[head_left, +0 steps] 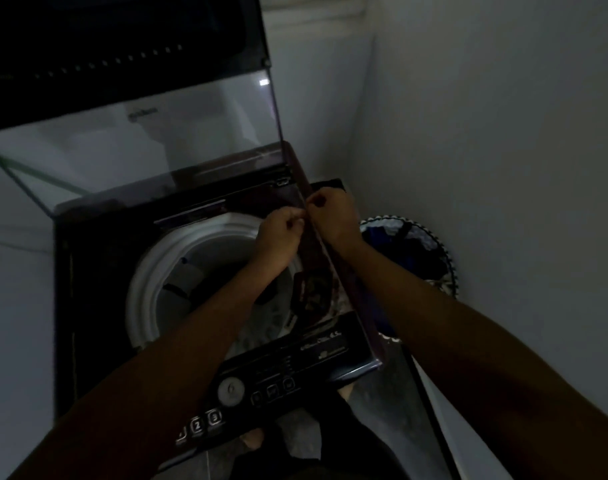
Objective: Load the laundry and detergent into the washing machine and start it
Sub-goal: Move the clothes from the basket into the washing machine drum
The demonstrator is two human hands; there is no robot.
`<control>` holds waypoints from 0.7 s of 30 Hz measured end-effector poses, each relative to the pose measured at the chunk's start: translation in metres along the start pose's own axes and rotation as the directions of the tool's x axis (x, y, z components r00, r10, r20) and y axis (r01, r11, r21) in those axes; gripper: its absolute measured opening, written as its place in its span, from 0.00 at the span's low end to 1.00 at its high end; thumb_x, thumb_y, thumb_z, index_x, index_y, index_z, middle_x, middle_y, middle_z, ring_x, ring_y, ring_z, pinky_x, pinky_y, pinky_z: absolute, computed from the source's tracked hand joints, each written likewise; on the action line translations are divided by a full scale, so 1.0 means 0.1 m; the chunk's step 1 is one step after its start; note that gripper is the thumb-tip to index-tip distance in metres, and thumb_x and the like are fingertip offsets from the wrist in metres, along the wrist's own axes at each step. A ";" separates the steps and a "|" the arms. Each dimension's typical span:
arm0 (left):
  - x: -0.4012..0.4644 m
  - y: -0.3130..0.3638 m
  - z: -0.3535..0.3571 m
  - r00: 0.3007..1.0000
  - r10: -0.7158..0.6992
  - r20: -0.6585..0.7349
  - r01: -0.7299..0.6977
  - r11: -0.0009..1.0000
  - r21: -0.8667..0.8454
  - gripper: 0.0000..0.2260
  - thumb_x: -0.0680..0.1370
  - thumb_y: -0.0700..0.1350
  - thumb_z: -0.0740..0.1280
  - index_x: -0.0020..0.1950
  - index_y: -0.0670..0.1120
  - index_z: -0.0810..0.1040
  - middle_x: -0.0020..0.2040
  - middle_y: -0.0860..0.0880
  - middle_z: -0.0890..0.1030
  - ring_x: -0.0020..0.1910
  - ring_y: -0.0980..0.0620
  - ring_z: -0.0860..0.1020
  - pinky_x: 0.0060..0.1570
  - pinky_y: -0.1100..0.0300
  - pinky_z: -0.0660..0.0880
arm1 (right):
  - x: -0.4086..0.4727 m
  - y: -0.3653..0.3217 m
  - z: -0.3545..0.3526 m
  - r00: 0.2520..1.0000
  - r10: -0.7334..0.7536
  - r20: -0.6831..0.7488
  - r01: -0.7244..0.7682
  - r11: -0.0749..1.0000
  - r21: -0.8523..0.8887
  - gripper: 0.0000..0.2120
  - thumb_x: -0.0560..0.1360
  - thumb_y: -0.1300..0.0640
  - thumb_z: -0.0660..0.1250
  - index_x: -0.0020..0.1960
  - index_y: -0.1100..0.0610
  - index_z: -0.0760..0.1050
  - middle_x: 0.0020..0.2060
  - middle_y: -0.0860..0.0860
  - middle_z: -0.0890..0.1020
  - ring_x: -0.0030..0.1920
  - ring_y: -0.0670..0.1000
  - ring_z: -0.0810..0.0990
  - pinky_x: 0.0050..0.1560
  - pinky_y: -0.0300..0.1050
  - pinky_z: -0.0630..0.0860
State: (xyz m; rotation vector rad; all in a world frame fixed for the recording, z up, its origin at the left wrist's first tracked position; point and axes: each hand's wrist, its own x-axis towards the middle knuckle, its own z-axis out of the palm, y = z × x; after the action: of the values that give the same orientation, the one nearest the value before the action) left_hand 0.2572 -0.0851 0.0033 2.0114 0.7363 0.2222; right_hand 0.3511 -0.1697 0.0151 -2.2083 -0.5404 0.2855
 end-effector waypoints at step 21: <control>0.65 0.28 1.85 0.739 -0.010 0.674 -0.354 0.845 0.400 0.13 0.79 0.42 0.64 0.63 0.43 0.78 0.63 0.45 0.79 0.62 0.47 0.76 0.64 0.56 0.71 | 0.14 2.50 -0.56 0.827 0.557 0.079 -0.534 0.822 -0.196 0.20 0.73 0.63 0.63 0.24 0.54 0.61 0.24 0.51 0.67 0.26 0.51 0.66 0.30 0.41 0.67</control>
State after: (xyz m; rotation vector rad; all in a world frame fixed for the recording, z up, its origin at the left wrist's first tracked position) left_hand 0.4015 -0.1918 -0.0815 2.4364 0.1297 -0.6297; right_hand 0.4552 -0.3429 -0.1423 -2.4871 0.0271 0.7179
